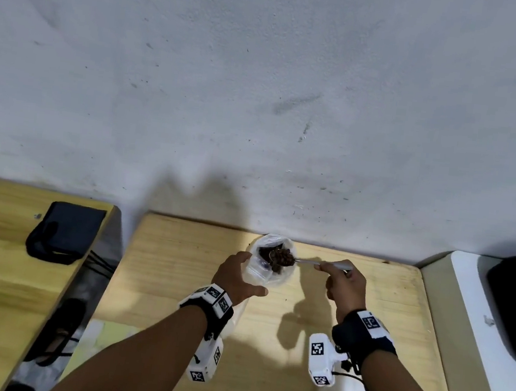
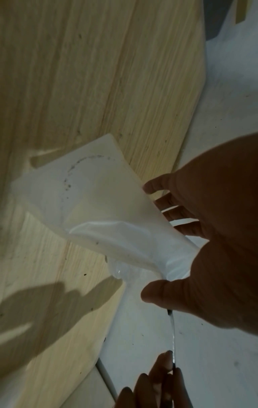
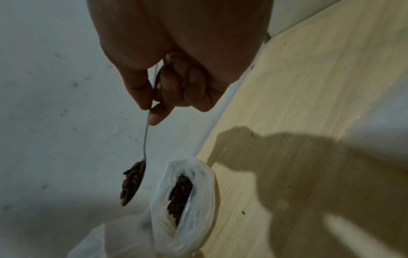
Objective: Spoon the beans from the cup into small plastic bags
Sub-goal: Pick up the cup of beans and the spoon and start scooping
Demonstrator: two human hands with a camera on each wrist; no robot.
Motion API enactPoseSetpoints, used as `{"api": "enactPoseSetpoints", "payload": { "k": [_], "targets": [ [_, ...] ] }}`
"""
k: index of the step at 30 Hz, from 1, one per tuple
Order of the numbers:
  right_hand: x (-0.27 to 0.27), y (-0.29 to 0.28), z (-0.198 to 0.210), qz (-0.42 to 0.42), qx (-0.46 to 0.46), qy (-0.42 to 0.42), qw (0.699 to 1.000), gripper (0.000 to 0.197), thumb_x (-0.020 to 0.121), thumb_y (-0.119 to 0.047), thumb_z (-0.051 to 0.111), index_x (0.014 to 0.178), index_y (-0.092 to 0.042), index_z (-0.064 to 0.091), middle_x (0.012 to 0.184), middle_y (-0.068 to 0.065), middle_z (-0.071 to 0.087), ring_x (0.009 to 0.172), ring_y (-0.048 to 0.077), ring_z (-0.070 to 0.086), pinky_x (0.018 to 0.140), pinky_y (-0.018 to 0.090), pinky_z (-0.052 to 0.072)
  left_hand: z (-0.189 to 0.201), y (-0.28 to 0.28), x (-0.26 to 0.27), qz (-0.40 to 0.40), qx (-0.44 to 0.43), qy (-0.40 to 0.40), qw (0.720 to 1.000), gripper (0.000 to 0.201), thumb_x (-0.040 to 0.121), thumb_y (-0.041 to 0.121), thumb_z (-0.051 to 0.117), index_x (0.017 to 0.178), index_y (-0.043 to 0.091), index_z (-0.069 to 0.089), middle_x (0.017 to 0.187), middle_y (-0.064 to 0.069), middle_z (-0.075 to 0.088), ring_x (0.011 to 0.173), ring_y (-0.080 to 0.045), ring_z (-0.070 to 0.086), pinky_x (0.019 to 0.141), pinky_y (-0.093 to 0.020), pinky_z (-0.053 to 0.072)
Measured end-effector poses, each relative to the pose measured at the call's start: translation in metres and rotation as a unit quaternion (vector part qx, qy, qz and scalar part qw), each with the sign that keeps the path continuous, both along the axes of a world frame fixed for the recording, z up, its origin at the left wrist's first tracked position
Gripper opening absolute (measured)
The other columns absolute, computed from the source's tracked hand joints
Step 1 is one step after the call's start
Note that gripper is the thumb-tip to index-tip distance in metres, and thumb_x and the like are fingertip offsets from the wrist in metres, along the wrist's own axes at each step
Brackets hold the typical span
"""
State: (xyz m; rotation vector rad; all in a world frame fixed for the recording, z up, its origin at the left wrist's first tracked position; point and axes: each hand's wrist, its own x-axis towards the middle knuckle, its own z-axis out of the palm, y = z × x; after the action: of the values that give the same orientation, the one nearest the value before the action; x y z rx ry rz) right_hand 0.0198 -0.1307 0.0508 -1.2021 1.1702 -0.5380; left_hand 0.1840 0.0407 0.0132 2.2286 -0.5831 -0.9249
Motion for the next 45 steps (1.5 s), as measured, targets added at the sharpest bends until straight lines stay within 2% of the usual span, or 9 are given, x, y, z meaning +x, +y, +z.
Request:
{"api": "enactPoseSetpoints", "payload": {
  "k": [7,13,19,24,27,29,34,38,45],
  "targets": [
    [0.007,0.011,0.005,0.086,-0.061,-0.033,0.994,0.026,0.08,-0.002,0.072,0.078,0.015,0.053,0.062,0.01,0.041,0.05,0.018,0.031,0.043,0.022,0.028,0.001,-0.002,-0.007,-0.008,-0.003,-0.006,1.0,0.1,0.053,0.044,0.088,0.139,0.026,0.04,0.14,0.002,0.046,0.126,-0.019,0.046,0.103,-0.033,0.041],
    [0.018,0.018,0.008,0.186,-0.151,0.004,0.971,0.029,0.08,-0.007,0.077,0.065,-0.014,0.053,0.061,-0.011,0.063,0.048,0.0,0.046,0.05,0.014,0.033,0.002,-0.007,-0.009,0.01,-0.009,0.007,1.0,0.1,0.049,0.045,0.088,0.137,0.024,0.043,0.137,0.002,0.049,0.123,-0.017,0.048,0.1,-0.03,0.042],
    [0.02,0.007,0.008,0.069,-0.155,-0.006,0.986,0.034,0.079,-0.009,0.075,0.058,-0.021,0.051,0.069,0.011,0.067,0.053,0.015,0.04,0.053,0.026,0.033,0.001,-0.008,-0.003,0.021,-0.001,0.025,0.999,0.1,0.05,0.044,0.089,0.137,0.025,0.042,0.138,0.001,0.047,0.122,-0.02,0.05,0.101,-0.034,0.043],
    [0.024,0.007,-0.008,0.062,-0.211,0.071,0.973,0.035,0.081,-0.007,0.072,0.061,-0.019,0.047,0.067,0.001,0.066,0.045,0.006,0.041,0.048,0.019,0.036,0.001,-0.011,0.002,0.011,0.019,0.051,0.998,0.105,0.043,0.049,0.088,0.135,0.031,0.042,0.137,0.004,0.049,0.12,-0.018,0.051,0.101,-0.034,0.044],
    [0.028,0.008,-0.027,0.09,-0.236,0.107,0.962,0.038,0.083,-0.014,0.072,0.061,-0.026,0.042,0.068,0.001,0.068,0.05,0.018,0.05,0.054,0.031,0.045,-0.001,-0.015,0.004,-0.004,0.034,0.065,0.997,0.104,0.045,0.048,0.089,0.136,0.03,0.042,0.137,0.005,0.05,0.123,-0.017,0.05,0.102,-0.031,0.043],
    [0.031,0.009,-0.036,0.1,-0.244,0.132,0.955,0.036,0.085,-0.018,0.07,0.063,-0.026,0.042,0.07,-0.006,0.068,0.045,0.011,0.044,0.054,0.031,0.046,-0.004,-0.019,0.007,-0.007,0.044,0.077,0.996,0.101,0.049,0.045,0.089,0.138,0.029,0.042,0.139,0.004,0.049,0.125,-0.018,0.048,0.098,-0.026,0.041],
    [0.039,0.012,-0.05,0.077,-0.192,0.123,0.971,0.031,0.086,-0.014,0.07,0.066,-0.016,0.045,0.073,-0.013,0.068,0.058,0.012,0.055,0.061,0.029,0.046,-0.002,-0.026,0.012,-0.006,0.06,0.105,0.993,0.107,0.046,0.049,0.088,0.14,0.024,0.04,0.142,0.001,0.047,0.128,-0.02,0.046,0.104,-0.031,0.041],
    [0.041,0.017,-0.056,0.054,-0.137,0.108,0.983,0.035,0.085,-0.008,0.069,0.064,-0.012,0.042,0.078,0.007,0.072,0.079,0.019,0.065,0.067,0.028,0.046,-0.004,-0.028,0.014,0.007,0.06,0.101,0.993,0.1,0.053,0.045,0.089,0.139,0.02,0.043,0.14,0.0,0.05,0.127,-0.02,0.048,0.102,-0.03,0.042],
    [0.046,0.017,-0.064,0.036,-0.002,0.106,0.994,0.043,0.075,-0.017,0.078,0.055,-0.02,0.04,0.053,0.003,0.041,0.054,0.018,0.037,0.059,0.03,0.033,-0.001,-0.026,0.015,0.025,0.051,0.095,0.994,0.101,0.049,0.045,0.09,0.137,0.021,0.047,0.137,0.002,0.054,0.122,-0.018,0.052,0.098,-0.026,0.043]
  ]
}}
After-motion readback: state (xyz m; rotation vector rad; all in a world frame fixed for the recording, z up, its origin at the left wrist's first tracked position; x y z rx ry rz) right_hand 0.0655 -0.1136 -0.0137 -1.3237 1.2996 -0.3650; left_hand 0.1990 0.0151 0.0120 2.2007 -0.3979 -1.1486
